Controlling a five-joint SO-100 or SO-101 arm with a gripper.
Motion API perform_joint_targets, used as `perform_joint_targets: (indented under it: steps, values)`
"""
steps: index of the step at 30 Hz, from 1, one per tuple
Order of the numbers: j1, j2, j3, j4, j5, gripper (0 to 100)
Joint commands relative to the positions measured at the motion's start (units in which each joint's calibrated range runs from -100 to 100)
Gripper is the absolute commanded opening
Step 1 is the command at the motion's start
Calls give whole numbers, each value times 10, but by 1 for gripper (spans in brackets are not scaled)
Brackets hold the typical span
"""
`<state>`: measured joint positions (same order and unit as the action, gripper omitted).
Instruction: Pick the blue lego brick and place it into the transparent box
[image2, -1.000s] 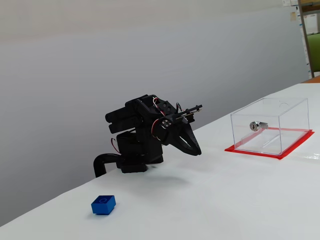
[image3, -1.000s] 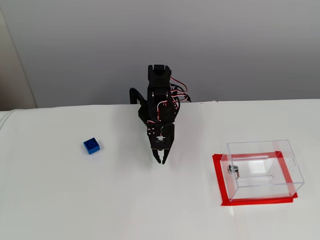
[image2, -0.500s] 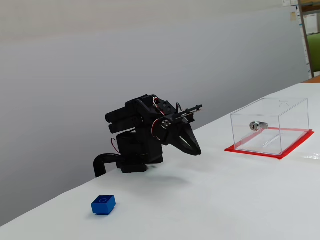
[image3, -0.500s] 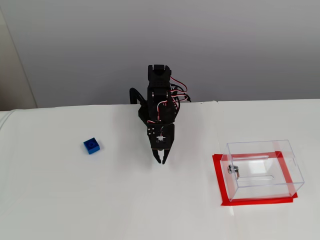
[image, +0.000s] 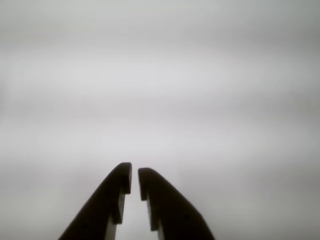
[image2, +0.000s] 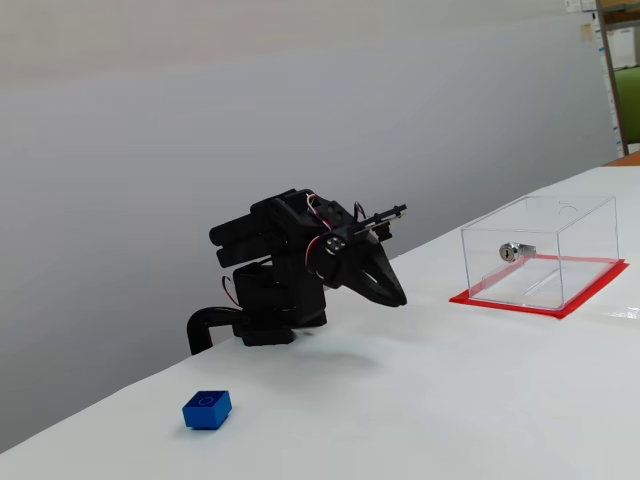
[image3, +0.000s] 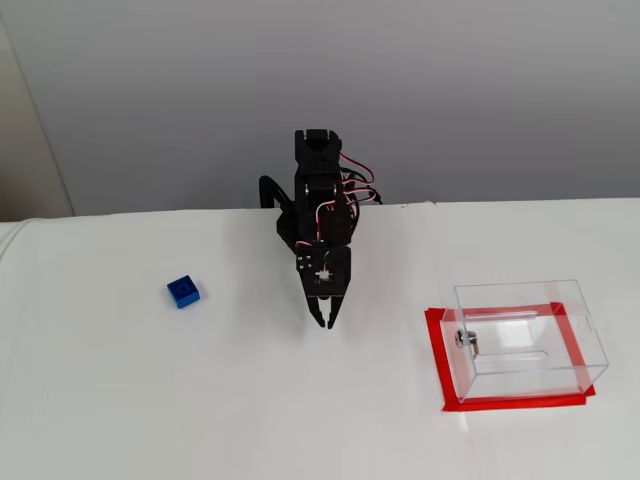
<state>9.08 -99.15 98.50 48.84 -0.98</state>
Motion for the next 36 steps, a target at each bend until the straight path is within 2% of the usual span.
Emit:
perform_joint_targets:
  steps: [1, 14, 22, 36]
  values:
    - [1, -5, 3, -12, -18, 2]
    - [-25, 20, -93, -5, -18, 1]
    - [-49, 204, -287, -10, -19, 1]
    - [-73, 613, -751, -9, -17, 1]
